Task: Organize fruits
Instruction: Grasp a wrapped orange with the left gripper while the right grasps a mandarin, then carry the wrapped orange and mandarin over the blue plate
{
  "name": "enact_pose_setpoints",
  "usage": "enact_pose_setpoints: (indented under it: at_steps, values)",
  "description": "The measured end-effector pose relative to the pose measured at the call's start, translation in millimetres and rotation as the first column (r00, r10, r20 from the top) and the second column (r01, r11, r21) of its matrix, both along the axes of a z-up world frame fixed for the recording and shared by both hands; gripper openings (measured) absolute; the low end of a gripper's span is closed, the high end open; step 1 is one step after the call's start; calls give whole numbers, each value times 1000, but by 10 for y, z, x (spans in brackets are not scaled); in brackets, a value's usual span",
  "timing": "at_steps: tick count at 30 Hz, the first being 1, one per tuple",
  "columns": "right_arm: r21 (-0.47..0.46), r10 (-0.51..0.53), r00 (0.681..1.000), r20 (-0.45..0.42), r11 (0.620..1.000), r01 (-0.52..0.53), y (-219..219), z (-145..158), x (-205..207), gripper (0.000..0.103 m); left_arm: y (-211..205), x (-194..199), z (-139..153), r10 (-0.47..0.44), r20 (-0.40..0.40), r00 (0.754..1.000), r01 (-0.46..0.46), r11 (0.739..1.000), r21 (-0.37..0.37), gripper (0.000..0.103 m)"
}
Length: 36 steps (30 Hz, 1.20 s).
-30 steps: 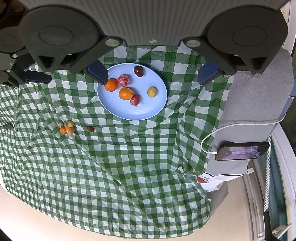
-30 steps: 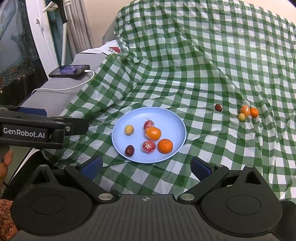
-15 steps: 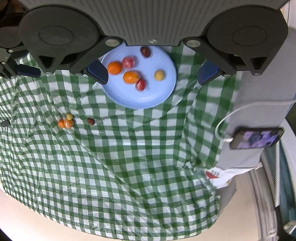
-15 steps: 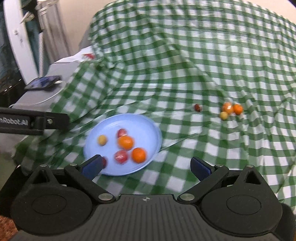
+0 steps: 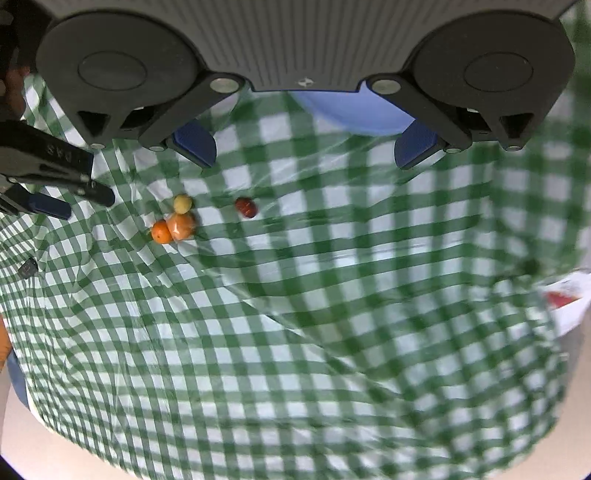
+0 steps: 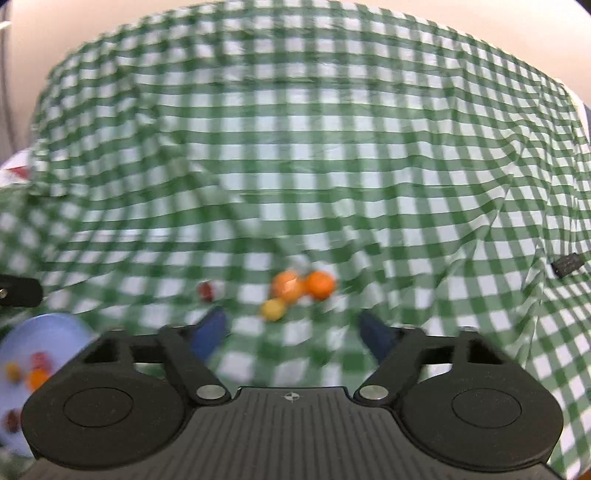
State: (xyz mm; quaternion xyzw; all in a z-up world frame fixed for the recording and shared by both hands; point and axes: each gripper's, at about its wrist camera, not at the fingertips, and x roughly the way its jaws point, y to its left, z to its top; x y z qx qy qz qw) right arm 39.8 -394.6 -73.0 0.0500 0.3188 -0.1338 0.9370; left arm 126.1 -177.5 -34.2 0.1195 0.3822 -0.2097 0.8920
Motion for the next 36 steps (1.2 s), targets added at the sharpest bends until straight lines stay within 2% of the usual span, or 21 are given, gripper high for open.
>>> enact_pose_setpoints:
  at_steps: [1, 4, 8, 13, 15, 16, 18, 20, 23, 26, 29, 30, 31, 32, 34, 36]
  values:
    - [-3, -5, 1000, -7, 1000, 5, -107, -83, 104, 55, -105, 85, -49, -13, -6, 1000, 13, 1000, -7, 103]
    - [-31, 7, 1000, -28, 999, -7, -332, -320, 376, 51, -408, 325, -172, -74, -22, 997, 73, 997, -28, 103]
    - [-57, 73, 995, -67, 995, -77, -540, -670, 772, 47, -815, 589, -326, -160, -30, 987, 159, 987, -26, 103]
    - [-9, 151, 986, -75, 988, -152, -686, -955, 1116, 47, -1111, 808, -529, -167, -45, 985, 167, 986, -7, 103]
    - [-27, 170, 984, -56, 985, -171, -654, -1020, 1205, 45, -1157, 862, -611, -164, -58, 985, 165, 986, 2, 103]
    - [-39, 175, 983, -52, 983, -177, -652, -1042, 1233, 36, -1184, 887, -658, -167, -67, 984, 168, 986, 8, 103]
    - [-54, 140, 989, -45, 988, -142, -677, -1021, 1208, 36, -1236, 913, -728, -178, -78, 981, 180, 984, 17, 103]
    - [-70, 41, 999, -21, 997, -42, -751, -947, 1062, 36, -1318, 921, -785, -206, -85, 975, 208, 978, 15, 103]
    - [-11, -128, 991, 33, 992, 129, -981, -821, 718, 36, -1525, 928, -881, -262, -102, 960, 264, 965, 1, 103]
    - [25, -208, 978, 24, 978, 207, -1111, -842, 431, 36, -1822, 939, -1032, -319, -126, 939, 322, 947, 4, 102]
    - [64, -236, 972, 10, 970, 235, -1163, -893, 290, 36, -2046, 1023, -1195, -336, -173, 926, 344, 939, 21, 79]
    - [66, -236, 972, 9, 970, 235, -1167, -904, 272, 36, -2092, 1066, -1251, -336, -198, 921, 347, 938, 25, 62]
    - [68, -236, 972, 8, 970, 235, -1169, -911, 265, 36, -2122, 1106, -1300, -332, -216, 918, 346, 938, 33, 51]
    - [72, -234, 972, 9, 970, 233, -1171, -914, 263, 36, -2129, 1105, -1299, -334, -197, 922, 346, 938, 32, 44]
    - [66, -223, 975, 14, 973, 222, -1149, -889, 248, 36, -2101, 1103, -1249, -338, -187, 922, 349, 937, 23, 41]
    - [48, -209, 977, 25, 977, 208, -1065, -819, 264, 36, -2013, 1074, -1155, -320, -165, 933, 326, 945, 12, 41]
